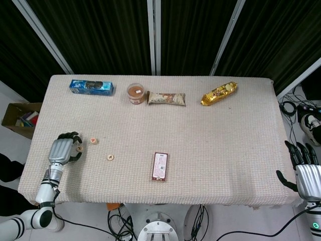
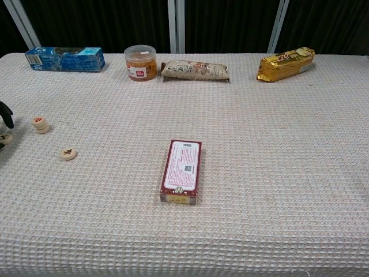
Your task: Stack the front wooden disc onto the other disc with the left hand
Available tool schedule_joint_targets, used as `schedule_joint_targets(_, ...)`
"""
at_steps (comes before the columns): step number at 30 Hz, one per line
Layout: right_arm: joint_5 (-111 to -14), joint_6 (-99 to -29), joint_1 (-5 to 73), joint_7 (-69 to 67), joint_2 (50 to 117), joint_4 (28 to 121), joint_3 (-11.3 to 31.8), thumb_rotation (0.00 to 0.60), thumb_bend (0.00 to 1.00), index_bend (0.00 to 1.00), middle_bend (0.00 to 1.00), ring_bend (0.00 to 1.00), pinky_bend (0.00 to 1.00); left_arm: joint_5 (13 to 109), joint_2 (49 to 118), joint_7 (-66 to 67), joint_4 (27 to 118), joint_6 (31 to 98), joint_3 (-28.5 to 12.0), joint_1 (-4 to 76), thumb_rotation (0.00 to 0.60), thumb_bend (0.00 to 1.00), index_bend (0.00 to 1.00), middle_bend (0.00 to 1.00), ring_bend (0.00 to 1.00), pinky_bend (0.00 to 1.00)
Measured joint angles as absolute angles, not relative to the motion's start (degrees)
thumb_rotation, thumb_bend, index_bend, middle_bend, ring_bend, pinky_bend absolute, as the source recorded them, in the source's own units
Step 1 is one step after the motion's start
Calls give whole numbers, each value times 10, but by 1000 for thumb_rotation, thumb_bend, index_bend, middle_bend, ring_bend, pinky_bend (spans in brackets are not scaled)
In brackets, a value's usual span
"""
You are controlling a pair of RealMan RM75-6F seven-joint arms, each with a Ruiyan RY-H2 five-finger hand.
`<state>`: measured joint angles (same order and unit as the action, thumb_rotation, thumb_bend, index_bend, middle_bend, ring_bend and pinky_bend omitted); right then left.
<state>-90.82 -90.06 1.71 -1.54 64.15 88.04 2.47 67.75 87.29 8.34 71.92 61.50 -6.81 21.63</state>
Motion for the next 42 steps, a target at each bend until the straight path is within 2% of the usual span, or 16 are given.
schedule_joint_targets(7,-907,-898,18,-14,643,881,25,600,216,44,174,41,24,676,878,78,708,608,-67,217,600,346,423,190,165,178)
schedule_joint_targets(16,-907,-899,18,-11,642,884,25,600,216,44,174,41,24,675,880,77,698,604,-65,218,600,356,448,190,165,177)
schedule_joint_targets(23,-908,-903,16,-10,642,885,25,600,216,44,174,41,24,677,882,73,695,612,-69,217,600,384,516,190,165,178)
schedule_joint_targets(33,-912,-906,16,-5,641,889,25,600,215,44,174,41,23,706,839,55,776,662,-94,219,600,408,515,190,165,178)
schedule_joint_targets(42,-908,-907,13,-13,643,882,25,600,216,44,174,41,23,680,822,98,807,605,-111,264,600,405,503,190,165,177)
